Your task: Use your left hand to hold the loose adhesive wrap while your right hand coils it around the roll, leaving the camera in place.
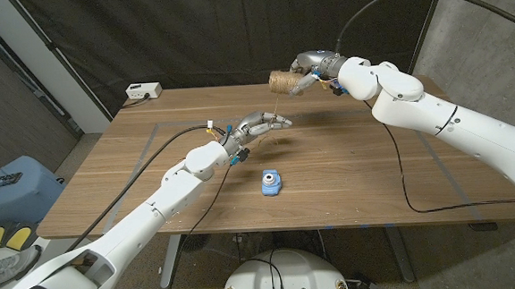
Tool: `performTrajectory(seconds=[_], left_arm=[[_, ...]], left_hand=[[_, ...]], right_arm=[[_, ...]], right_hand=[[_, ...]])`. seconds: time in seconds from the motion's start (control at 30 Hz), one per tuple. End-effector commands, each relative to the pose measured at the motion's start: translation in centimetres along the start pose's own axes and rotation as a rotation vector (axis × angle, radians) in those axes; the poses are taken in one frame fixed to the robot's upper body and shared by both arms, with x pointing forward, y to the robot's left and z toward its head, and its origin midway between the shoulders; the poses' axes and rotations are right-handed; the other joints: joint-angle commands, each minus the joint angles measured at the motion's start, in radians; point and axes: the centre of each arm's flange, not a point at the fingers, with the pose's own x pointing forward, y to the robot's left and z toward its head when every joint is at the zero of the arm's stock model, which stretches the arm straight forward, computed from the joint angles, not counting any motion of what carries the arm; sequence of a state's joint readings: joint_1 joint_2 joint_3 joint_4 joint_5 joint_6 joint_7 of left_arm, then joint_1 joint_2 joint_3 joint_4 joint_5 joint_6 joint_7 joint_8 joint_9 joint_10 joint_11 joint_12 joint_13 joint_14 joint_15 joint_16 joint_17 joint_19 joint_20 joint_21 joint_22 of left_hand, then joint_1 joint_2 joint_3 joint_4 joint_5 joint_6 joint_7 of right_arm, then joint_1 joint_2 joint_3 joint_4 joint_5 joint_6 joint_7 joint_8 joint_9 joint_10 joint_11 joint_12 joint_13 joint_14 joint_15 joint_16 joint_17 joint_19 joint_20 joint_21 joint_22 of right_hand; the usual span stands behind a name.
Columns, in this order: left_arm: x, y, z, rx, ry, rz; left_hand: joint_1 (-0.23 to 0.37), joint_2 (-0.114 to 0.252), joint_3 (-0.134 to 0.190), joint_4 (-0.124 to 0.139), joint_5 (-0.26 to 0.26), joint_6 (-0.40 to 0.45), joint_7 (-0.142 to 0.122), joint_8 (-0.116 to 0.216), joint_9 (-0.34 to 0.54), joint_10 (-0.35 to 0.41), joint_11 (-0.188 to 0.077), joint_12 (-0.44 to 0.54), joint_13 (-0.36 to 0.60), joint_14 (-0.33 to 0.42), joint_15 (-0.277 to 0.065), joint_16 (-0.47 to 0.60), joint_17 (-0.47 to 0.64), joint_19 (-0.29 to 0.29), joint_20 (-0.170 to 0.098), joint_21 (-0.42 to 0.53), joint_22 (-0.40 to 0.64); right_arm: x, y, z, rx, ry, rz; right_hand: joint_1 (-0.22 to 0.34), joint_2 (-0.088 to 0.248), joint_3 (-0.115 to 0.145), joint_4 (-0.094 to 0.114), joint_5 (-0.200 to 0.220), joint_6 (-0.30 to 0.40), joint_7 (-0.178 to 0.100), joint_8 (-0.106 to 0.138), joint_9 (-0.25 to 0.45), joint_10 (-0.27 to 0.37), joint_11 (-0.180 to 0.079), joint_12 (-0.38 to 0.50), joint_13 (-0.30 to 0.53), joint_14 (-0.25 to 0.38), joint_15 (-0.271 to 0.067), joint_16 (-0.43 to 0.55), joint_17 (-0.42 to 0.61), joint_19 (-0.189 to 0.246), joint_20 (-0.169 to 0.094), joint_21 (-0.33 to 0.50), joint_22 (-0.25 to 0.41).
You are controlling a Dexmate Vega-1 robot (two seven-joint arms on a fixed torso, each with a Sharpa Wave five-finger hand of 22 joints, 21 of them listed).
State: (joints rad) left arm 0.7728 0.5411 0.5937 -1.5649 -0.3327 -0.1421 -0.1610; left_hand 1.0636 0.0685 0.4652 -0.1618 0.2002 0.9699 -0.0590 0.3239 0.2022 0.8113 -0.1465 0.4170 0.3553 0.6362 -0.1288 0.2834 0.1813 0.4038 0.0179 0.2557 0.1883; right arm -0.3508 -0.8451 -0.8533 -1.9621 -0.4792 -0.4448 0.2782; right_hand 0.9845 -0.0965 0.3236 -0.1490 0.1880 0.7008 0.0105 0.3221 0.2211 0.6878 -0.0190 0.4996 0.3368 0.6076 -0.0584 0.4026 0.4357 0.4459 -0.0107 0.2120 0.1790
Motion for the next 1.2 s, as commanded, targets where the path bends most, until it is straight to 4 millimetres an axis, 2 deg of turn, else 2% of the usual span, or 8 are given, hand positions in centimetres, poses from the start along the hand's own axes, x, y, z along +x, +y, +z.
performTrajectory(seconds=[0.03, 1.2], left_arm=[[-0.5, -0.1, 0.7, 0.011, -0.005, -0.026], [0.3, 0.4, 3.0, 0.019, -0.051, -0.092]], left_hand=[[0.006, 0.002, -0.004, 0.001, 0.011, 0.007, 0.002, -0.002, 0.006, 0.002, 0.001, -0.002, 0.004, 0.005, 0.005, -0.003, 0.003, 0.007, 0.006, 0.008, 0.004], [0.002, 0.006, -0.013, 0.004, 0.011, 0.003, 0.004, -0.006, 0.007, -0.002, 0.005, -0.010, 0.017, 0.006, 0.007, -0.011, 0.007, 0.005, 0.007, 0.006, 0.004]], right_arm=[[0.0, -0.1, -0.4, -0.008, 0.013, 0.001], [1.3, 0.8, -2.9, -0.007, 0.058, 0.038]], right_hand=[[0.055, 0.106, -0.002, -0.001, 0.006, 0.121, -0.109, 0.002, 0.002, 0.140, -0.129, 0.009, 0.003, 0.012, -0.151, -0.004, 0.001, 0.004, -0.002, 0.005, 0.004], [0.053, 0.108, -0.003, -0.001, 0.009, 0.131, -0.112, 0.001, 0.001, 0.152, -0.135, 0.011, 0.002, 0.021, -0.150, -0.015, -0.003, 0.007, -0.004, 0.005, 0.003]])
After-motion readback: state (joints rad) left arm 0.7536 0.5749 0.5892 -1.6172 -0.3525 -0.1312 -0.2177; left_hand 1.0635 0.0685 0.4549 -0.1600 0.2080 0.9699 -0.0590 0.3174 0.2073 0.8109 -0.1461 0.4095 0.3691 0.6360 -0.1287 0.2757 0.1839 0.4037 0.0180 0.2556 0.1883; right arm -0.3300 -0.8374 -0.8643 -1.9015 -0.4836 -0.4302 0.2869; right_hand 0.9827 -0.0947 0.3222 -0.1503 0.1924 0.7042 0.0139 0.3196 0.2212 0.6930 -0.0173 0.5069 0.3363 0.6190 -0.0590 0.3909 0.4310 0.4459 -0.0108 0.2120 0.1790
